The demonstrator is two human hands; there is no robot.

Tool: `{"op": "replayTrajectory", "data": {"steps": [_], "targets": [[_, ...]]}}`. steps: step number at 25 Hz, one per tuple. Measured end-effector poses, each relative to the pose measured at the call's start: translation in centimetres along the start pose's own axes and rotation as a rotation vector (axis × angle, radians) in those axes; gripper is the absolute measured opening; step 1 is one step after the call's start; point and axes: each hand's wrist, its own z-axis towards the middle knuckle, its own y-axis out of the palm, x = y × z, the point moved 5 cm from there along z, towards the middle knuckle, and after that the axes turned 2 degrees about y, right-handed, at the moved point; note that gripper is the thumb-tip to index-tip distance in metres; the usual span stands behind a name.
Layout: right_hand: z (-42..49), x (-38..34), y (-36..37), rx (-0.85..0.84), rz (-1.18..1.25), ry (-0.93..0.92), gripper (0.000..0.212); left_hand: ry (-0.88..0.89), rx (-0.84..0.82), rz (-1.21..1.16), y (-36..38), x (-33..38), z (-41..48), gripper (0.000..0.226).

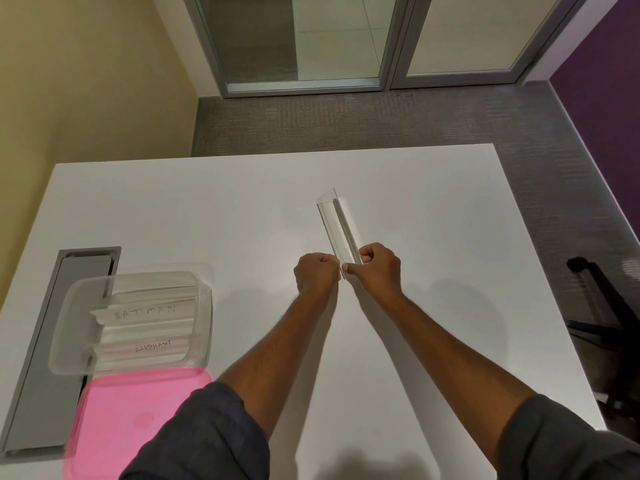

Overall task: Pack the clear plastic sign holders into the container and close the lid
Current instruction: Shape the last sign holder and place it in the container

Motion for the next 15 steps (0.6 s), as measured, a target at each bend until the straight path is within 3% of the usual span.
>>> {"op": "replayTrajectory", "data": {"steps": [3, 8, 11, 15], "targets": [[-0.2, -0.1, 0.8, 0.023, -0.014, -0.003, 0.047, 0.014, 0.003, 0.021, -0.1, 0.2, 0.0, 0.017], [-0.5, -0.2, 1.5, 0.064, -0.018, -0.039, 0.037, 0.100, -0.018, 0.062, 0.8, 0.7, 0.6, 0.037], [-0.4, 0.0, 1.4, 0.017, -0.011, -0.034, 0.039, 0.126, -0.011, 0.092, 1.0, 1.0, 0.8, 0.036], [0.0, 0.6, 0.3, -0.079, 0.042, -0.010, 0.053, 0.177, 0.000, 0.209, 1.5, 1.3, 0.6, 0.069]]}}
